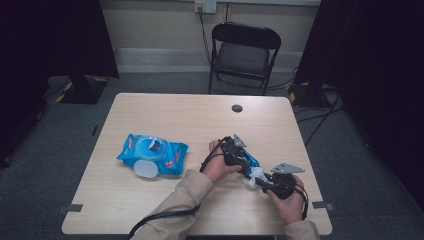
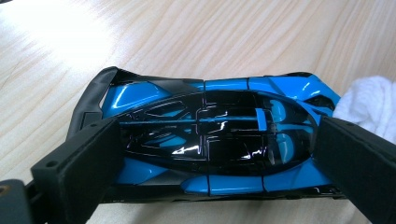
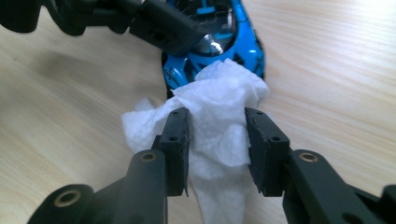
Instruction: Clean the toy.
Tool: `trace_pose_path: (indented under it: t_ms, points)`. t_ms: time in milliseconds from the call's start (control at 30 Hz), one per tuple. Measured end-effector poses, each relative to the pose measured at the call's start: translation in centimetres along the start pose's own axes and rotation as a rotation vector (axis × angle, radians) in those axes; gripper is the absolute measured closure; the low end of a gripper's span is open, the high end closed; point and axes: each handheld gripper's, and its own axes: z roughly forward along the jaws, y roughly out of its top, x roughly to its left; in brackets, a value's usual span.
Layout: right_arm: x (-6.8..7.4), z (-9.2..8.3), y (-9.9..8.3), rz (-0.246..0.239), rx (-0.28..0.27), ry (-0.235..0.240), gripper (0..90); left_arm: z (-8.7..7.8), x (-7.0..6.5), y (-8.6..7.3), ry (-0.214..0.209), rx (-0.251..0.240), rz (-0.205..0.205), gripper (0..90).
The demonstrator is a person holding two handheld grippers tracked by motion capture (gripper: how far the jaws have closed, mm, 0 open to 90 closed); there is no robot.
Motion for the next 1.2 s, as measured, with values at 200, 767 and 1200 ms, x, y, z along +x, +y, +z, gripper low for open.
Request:
trace_pose_path:
  t_ms: [200, 767, 1200]
  points:
    - [0.0, 0.7, 0.2, 0.0, 0.025, 0.003, 84.0, 0.0, 0.1, 0.0, 0.0, -0.002, 0.004, 1.9]
    - [-2.8, 1.7, 1.5, 0.054, 0.007, -0.086, 85.0, 0.0, -0.1, -0.3, -0.001, -0.021, 0.001, 1.9]
    - [-0.7, 0.4, 0.1, 0.022, 0.016, 0.02, 85.7, 0.0, -0.1, -0.3, -0.001, -0.023, -0.001, 1.9]
